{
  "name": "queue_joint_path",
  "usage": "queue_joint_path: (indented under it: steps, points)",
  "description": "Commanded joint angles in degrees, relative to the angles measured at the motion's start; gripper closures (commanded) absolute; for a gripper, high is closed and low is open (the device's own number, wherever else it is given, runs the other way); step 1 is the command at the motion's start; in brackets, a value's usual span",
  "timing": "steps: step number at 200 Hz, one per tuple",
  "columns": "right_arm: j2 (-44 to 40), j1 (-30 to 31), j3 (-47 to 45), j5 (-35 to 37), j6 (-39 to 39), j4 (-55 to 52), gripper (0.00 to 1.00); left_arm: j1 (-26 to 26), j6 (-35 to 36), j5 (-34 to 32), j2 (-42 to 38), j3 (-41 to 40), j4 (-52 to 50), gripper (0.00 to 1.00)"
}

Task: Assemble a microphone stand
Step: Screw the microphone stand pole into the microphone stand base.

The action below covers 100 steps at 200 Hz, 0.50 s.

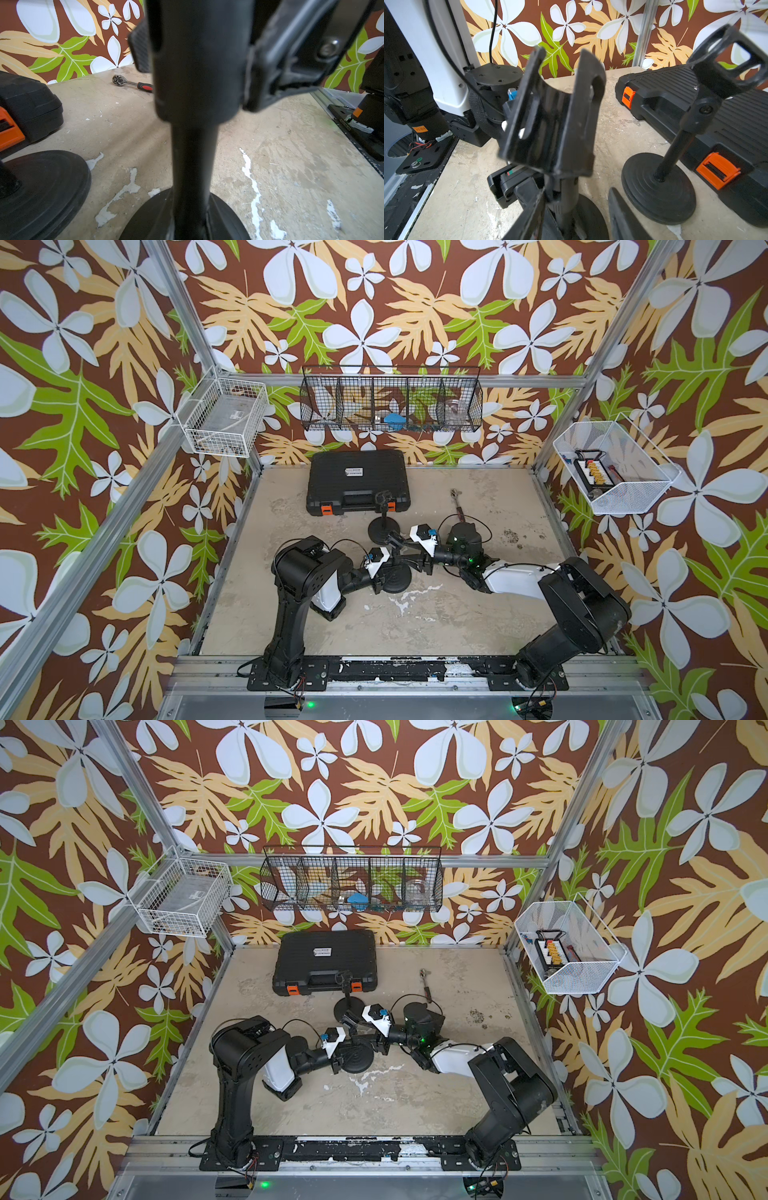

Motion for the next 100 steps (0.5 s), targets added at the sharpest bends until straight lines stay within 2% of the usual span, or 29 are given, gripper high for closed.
queue_joint_path:
  steps: [1,47,70,90,100]
  points:
    - [0.4,0.0,1.3,-2.3,-1.7,-1.9,0.56,0.0,0.3,-0.4,1.1,-0.5,-0.1,0.93]
    - [0.9,0.0,1.9,-6.8,-0.5,0.7,0.62,0.0,0.1,-0.2,1.4,-0.2,-0.1,0.93]
    - [1.2,0.0,1.7,-6.8,0.1,1.4,0.73,0.0,-0.1,-0.1,1.5,0.0,-0.1,0.93]
    - [1.5,0.3,0.8,-6.8,1.3,2.9,0.78,0.0,-0.2,-0.1,1.7,0.3,-0.5,0.94]
    - [1.3,0.5,-0.3,-5.6,1.8,3.9,0.88,0.0,0.0,-0.4,1.5,0.6,-1.5,0.94]
